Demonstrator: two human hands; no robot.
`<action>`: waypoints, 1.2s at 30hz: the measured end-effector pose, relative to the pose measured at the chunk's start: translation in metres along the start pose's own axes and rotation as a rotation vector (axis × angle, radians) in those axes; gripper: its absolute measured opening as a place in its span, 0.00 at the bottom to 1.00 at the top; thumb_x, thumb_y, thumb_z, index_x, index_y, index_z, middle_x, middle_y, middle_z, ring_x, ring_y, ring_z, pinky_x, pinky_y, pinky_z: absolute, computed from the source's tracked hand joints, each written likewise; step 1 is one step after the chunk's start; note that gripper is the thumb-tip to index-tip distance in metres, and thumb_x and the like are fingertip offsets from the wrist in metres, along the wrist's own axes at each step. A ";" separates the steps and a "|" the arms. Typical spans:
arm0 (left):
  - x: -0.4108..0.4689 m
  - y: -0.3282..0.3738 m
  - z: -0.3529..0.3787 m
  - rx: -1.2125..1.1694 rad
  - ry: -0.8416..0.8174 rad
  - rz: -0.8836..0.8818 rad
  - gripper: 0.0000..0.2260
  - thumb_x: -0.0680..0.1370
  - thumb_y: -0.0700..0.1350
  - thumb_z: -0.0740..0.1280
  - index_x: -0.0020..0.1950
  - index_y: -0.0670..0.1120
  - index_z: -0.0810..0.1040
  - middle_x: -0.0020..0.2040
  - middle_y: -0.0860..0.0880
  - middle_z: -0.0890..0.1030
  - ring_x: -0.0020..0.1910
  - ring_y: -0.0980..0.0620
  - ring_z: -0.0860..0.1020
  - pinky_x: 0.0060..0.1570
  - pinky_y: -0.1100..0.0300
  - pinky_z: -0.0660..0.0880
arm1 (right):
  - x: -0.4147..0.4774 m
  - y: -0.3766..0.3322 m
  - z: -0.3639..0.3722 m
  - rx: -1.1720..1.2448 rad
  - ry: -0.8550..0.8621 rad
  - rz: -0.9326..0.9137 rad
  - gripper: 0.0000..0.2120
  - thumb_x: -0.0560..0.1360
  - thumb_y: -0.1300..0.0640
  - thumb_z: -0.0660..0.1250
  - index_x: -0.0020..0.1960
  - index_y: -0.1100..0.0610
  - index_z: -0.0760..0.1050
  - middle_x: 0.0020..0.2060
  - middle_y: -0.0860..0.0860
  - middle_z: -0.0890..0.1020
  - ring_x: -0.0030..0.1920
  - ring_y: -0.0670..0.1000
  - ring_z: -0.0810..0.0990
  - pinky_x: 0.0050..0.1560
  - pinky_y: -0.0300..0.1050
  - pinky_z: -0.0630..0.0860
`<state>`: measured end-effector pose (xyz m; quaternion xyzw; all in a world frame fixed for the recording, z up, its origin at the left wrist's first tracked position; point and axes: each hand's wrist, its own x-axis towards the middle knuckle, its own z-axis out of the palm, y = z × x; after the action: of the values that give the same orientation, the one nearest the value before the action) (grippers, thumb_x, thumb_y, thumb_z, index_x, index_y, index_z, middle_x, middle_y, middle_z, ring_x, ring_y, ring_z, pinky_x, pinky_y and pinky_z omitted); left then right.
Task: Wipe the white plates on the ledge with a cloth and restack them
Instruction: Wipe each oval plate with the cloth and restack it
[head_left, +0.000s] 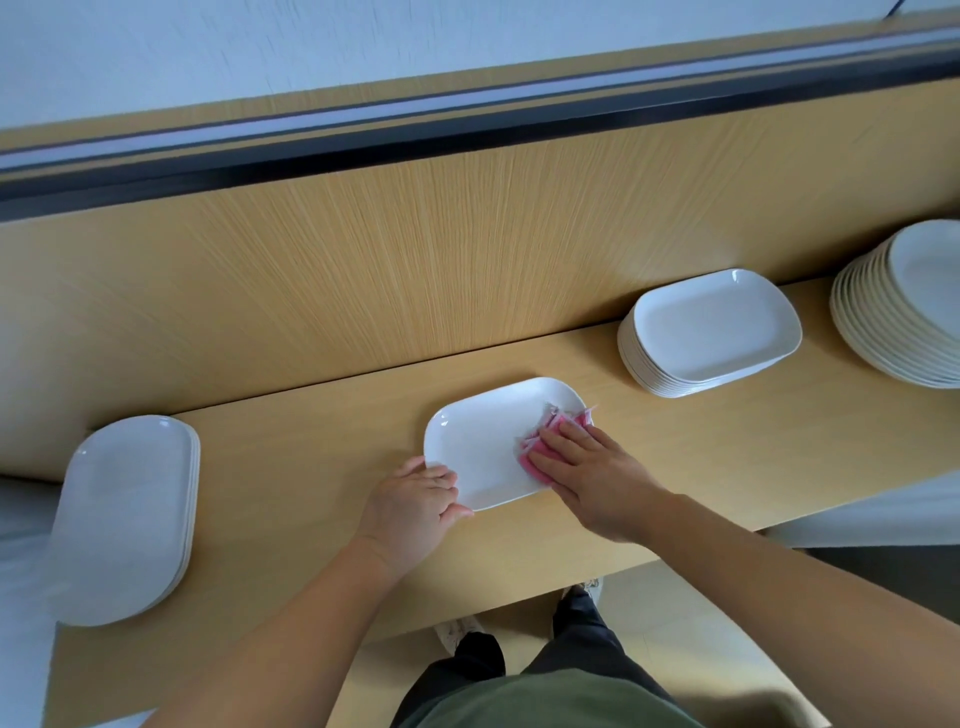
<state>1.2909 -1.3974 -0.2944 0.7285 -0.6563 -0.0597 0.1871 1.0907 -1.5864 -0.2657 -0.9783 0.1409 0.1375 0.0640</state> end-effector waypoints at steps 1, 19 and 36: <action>0.001 0.001 -0.001 0.008 -0.004 -0.005 0.18 0.72 0.56 0.62 0.31 0.47 0.83 0.39 0.55 0.84 0.44 0.57 0.82 0.57 0.61 0.69 | -0.004 0.002 0.002 0.005 0.054 -0.022 0.22 0.80 0.47 0.50 0.66 0.49 0.76 0.65 0.50 0.78 0.67 0.57 0.74 0.67 0.58 0.71; 0.003 0.014 -0.003 0.083 -0.239 -0.036 0.20 0.59 0.46 0.83 0.48 0.48 0.83 0.57 0.49 0.82 0.58 0.50 0.79 0.63 0.57 0.66 | -0.043 0.017 -0.028 0.345 0.427 0.019 0.14 0.82 0.52 0.59 0.65 0.51 0.77 0.54 0.46 0.82 0.49 0.53 0.80 0.49 0.50 0.77; 0.064 0.055 -0.088 -0.268 0.109 -0.358 0.19 0.79 0.53 0.50 0.55 0.42 0.72 0.35 0.53 0.69 0.35 0.48 0.68 0.36 0.56 0.60 | -0.023 0.038 -0.109 0.335 0.726 -0.209 0.16 0.83 0.59 0.60 0.69 0.56 0.73 0.61 0.49 0.79 0.52 0.58 0.79 0.50 0.55 0.74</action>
<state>1.2775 -1.4464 -0.1840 0.8041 -0.4916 -0.1393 0.3038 1.0863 -1.6347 -0.1581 -0.9484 0.0748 -0.2486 0.1822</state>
